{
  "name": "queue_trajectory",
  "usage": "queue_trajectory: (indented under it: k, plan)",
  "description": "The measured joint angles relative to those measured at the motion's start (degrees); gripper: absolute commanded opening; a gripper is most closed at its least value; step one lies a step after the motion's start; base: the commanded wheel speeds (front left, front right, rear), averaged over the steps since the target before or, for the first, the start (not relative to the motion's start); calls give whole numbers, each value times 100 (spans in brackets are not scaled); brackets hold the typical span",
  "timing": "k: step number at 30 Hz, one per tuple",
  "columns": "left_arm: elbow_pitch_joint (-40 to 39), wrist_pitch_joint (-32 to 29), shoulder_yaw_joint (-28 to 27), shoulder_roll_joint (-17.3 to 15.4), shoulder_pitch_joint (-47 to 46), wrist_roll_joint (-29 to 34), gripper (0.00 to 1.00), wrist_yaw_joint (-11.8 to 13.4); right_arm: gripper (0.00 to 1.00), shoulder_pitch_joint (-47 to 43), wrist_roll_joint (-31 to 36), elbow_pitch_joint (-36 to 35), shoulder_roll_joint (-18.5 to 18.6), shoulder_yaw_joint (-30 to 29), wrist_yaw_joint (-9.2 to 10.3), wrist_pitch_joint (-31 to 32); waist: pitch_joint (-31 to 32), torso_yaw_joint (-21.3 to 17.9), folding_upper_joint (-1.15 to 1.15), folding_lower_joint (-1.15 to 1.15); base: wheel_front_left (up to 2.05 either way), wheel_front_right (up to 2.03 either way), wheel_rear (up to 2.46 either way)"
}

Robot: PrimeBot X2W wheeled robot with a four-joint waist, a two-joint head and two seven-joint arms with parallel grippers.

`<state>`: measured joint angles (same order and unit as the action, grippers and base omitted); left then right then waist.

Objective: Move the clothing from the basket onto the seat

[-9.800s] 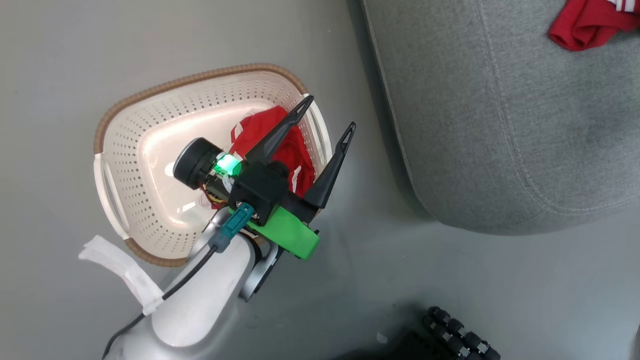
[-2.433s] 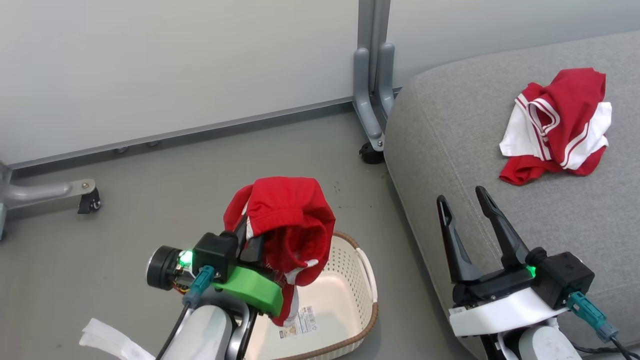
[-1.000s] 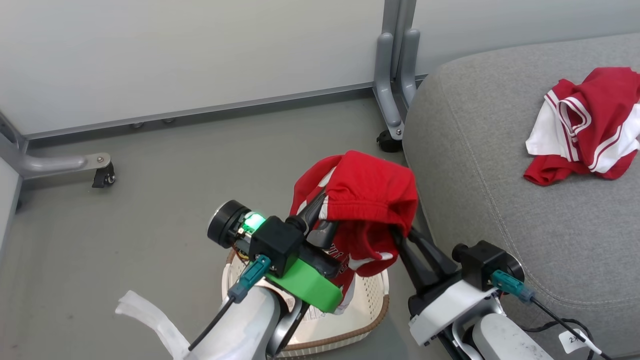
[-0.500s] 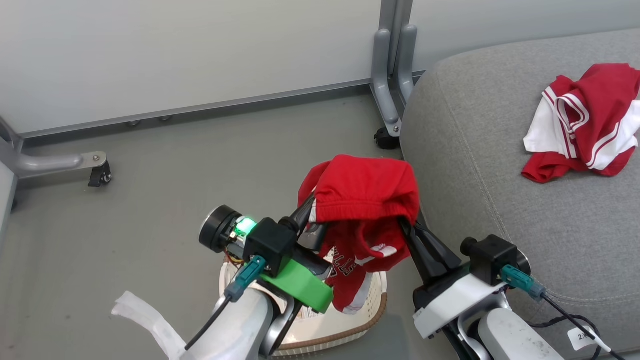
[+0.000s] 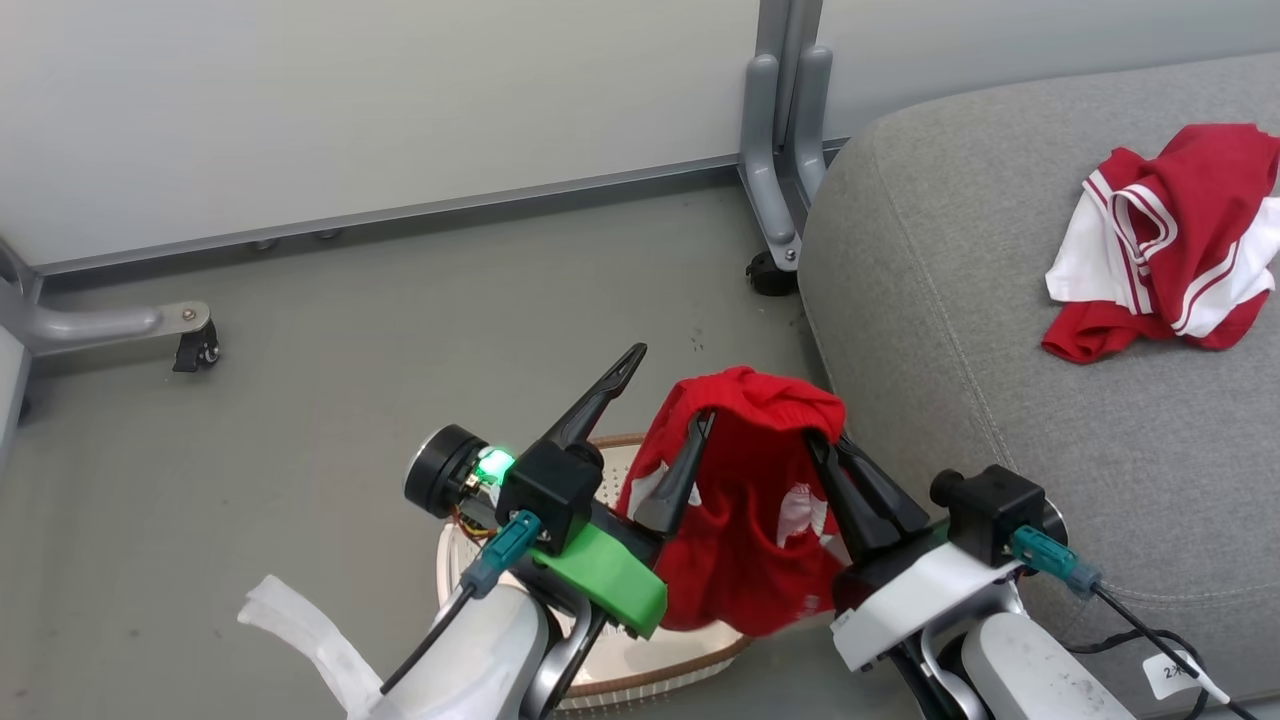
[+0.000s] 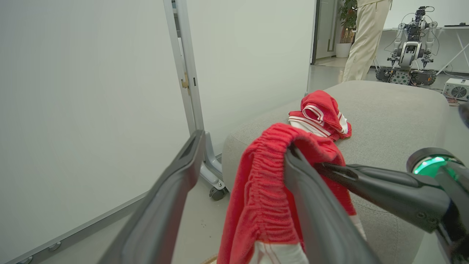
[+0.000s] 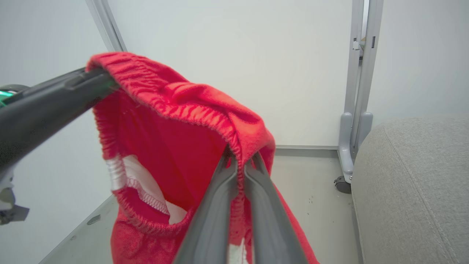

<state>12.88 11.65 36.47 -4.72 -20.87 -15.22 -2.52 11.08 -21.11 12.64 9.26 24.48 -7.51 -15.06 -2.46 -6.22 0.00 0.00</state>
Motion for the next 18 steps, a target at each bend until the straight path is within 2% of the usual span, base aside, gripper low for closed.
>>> queue_trajectory:
  k: [18]
  plan:
    - [25,0,92,-57,-7,-146,100,-33,0,1,11,-25,-68,-182,0,0,-5,-33,0,0,0,0,0]
